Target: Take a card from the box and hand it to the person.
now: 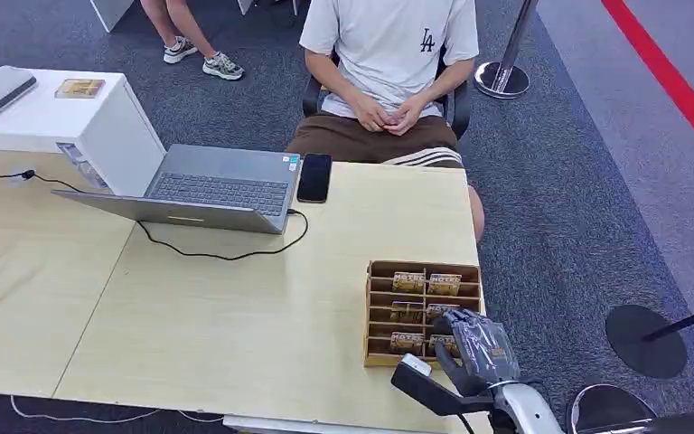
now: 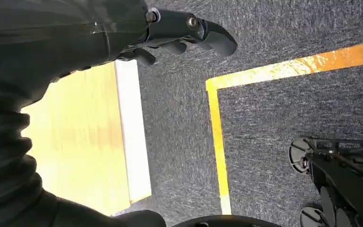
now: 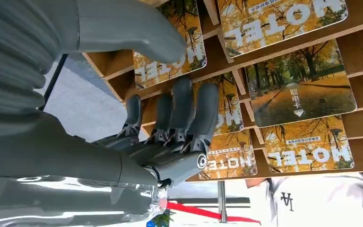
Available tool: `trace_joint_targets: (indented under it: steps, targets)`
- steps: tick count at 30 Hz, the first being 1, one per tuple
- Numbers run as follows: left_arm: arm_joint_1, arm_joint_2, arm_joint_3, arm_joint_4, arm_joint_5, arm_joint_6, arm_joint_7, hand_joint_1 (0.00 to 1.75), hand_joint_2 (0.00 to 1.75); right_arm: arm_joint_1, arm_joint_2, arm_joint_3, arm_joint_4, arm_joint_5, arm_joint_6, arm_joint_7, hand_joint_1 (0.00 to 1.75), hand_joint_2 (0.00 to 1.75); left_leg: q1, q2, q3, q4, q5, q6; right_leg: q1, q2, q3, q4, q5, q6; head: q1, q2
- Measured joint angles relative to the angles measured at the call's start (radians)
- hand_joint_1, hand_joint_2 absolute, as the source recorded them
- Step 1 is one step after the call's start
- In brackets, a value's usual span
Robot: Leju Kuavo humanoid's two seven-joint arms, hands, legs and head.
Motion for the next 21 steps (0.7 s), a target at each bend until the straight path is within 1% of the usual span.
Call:
trace_joint_targets:
  steps: [21]
  targets:
    - [0.000,0.000,0.000,0.000,0.000,0.000,0.000,0.00,1.75,0.000,0.000,0.000,0.000,0.000,-0.007,-0.004,1.57,1.75,0.000,0.000,0.000,0.000,0.000,0.000,0.000,0.000,0.000,0.000,0.000,0.000,0.000,0.000]
